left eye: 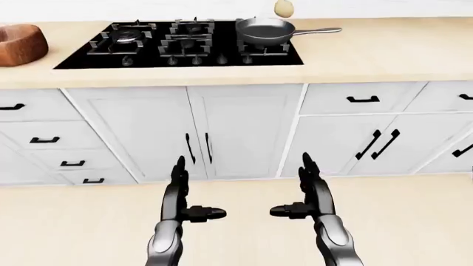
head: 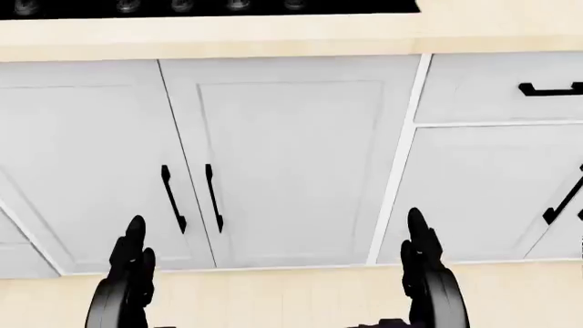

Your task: Pick the potato from the pan and place it in the bowl.

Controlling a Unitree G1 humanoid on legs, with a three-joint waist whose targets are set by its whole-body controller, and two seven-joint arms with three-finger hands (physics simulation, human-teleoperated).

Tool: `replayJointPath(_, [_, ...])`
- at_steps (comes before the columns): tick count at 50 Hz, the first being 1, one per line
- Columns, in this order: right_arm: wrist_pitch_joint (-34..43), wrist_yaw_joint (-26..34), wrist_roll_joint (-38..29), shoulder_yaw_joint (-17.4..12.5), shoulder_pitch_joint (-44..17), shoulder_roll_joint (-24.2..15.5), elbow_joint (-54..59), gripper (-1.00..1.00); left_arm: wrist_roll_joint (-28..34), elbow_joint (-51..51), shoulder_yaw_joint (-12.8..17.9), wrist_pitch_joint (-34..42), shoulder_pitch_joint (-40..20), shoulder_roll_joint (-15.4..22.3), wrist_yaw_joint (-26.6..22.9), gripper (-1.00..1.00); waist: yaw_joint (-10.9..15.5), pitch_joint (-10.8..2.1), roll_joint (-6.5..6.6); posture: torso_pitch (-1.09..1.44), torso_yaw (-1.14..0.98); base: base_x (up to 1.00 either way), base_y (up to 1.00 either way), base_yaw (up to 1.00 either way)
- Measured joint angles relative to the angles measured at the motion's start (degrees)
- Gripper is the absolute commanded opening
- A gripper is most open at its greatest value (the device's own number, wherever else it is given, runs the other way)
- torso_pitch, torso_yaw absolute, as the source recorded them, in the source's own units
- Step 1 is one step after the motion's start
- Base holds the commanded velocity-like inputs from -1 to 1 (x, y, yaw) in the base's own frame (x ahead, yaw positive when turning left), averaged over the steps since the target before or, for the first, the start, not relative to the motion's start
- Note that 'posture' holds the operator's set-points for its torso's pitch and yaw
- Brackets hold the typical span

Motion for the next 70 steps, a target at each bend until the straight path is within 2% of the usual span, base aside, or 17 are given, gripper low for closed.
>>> replayJointPath(1, [0.5, -0.4, -0.5, 0.3, 0.4, -0.1, -1.9, 1.0, 0.3, -1.4, -0.2, -0.1, 0.3, 0.0, 0.2, 1.0, 0.0, -0.58, -0.19, 0.0, 0.0, 0.0, 0.0, 0.0])
replayJointPath(3, [1.7, -1.1, -1.4, 0.7, 0.8, 0.2, -8.2, 1.0, 0.9, -4.5, -0.6, -1.4, -0.3, -0.1, 0.6, 1.0, 0.4, -3.38, -0.18, 0.0, 0.0, 0.0, 0.0, 0.0])
replayJointPath(5, [1.0, -0.8, -0.8, 1.2, 1.1, 0.7, -10.2, 1.0, 0.9, -4.7, -0.8, -2.6, -0.4, -0.3, 0.5, 1.0, 0.4, -2.34, -0.61, 0.0, 0.0, 0.0, 0.0, 0.0])
replayJointPath(8, [0.3, -0.3, -0.7, 1.1, 1.4, 0.3, -8.6, 1.0, 0.8, -4.0, -0.8, -2.2, 0.1, -0.3, 0.2, 1.0, 0.4, -3.24, -0.57, 0.0, 0.0, 0.0, 0.0, 0.0])
replayJointPath(13, [0.9, -0.4, -1.2, 0.7, 2.0, 0.2, -7.3, 1.0, 1.0, -2.9, 0.4, -1.7, -0.6, 0.1, 1.1, 1.0, 0.4, -3.24, -0.28, 0.0, 0.0, 0.0, 0.0, 0.0])
replayJointPath(19, [1.5, 0.1, -0.7, 1.0, 1.6, 0.4, -8.7, 1.0, 0.8, -3.1, 0.3, -1.4, -1.2, 0.2, 1.1, 1.0, 0.4, -3.84, -0.17, 0.0, 0.0, 0.0, 0.0, 0.0])
replayJointPath(23, [5.9, -0.6, 0.8, -1.3, -2.9, -0.2, -9.2, 1.0, -0.9, -5.5, 1.6, 4.0, -4.1, 1.0, 0.4, 1.0, 0.5, -3.9, -0.24, 0.0, 0.0, 0.0, 0.0, 0.0])
replayJointPath(29, [13.6, 0.2, 3.5, -4.0, -8.8, -3.4, -10.7, 1.0, -2.3, -6.5, 4.3, 11.1, -13.4, 3.4, 2.4, 1.0, 0.5, -4.24, -0.21, 0.0, 0.0, 0.0, 0.0, 0.0])
replayJointPath(32, [17.4, 1.1, 4.5, -5.7, -15.5, -5.7, -8.0, 1.0, -2.8, -3.0, 5.1, 14.2, -20.0, 4.8, 3.7, 1.0, 0.4, -4.19, -0.15, 0.0, 0.0, 0.0, 0.0, 0.0])
replayJointPath(37, [19.0, 3.4, 7.6, -8.1, -28.2, -10.8, 4.9, 1.0, -7.3, 8.5, 8.0, 19.4, -34.1, 9.2, 6.9, 1.0, 0.2, -3.77, -0.37, 0.0, 0.0, 0.0, 0.0, 0.0])
replayJointPath(40, [22.4, 3.1, 10.1, -10.1, -33.9, -14.5, 7.6, 1.0, -7.9, 9.6, 6.9, 21.9, -39.4, 12.1, 7.7, 1.0, 0.4, -3.62, -0.17, 0.0, 0.0, 0.0, 0.0, 0.0])
replayJointPath(44, [28.5, 2.3, 11.2, -10.4, -40.0, -18.6, 4.5, 1.0, -6.3, 14.5, 5.9, 21.8, -45.9, 12.9, 6.4, 1.0, 0.6, -3.46, -0.27, 0.0, 0.0, 0.0, 0.0, 0.0])
replayJointPath(51, [34.9, 4.2, 10.2, -9.4, -49.5, -23.8, 4.5, 1.0, -5.8, 22.1, 6.8, 26.3, -57.8, 16.9, 6.0, 1.0, 0.4, -2.9, -1.01, 0.0, 0.0, 0.0, 0.0, 0.0])
replayJointPath(54, [37.6, 5.6, 8.2, -8.4, -53.8, -25.2, 6.9, 1.0, -5.7, 22.6, 7.1, 26.7, -60.5, 17.6, 6.4, 1.0, 0.4, -2.8, -0.79, 0.0, 0.0, 0.0, 0.0, 0.0])
replayJointPath(59, [39.8, 7.7, 5.7, -8.5, -58.3, -26.3, 8.4, 1.0, -5.6, 22.6, 6.5, 28.2, -62.4, 17.9, 6.6, 1.0, 0.6, -2.55, -0.76, 0.0, 0.0, 0.0, 0.0, 0.0])
replayJointPath(70, [42.7, 9.4, 4.1, -8.8, -57.9, -25.8, 7.4, 1.0, -5.1, 19.3, 6.3, 31.5, -61.8, 17.4, 6.5, 1.0, 0.6, -1.77, -0.9, 0.0, 0.0, 0.1, 0.0, 0.0])
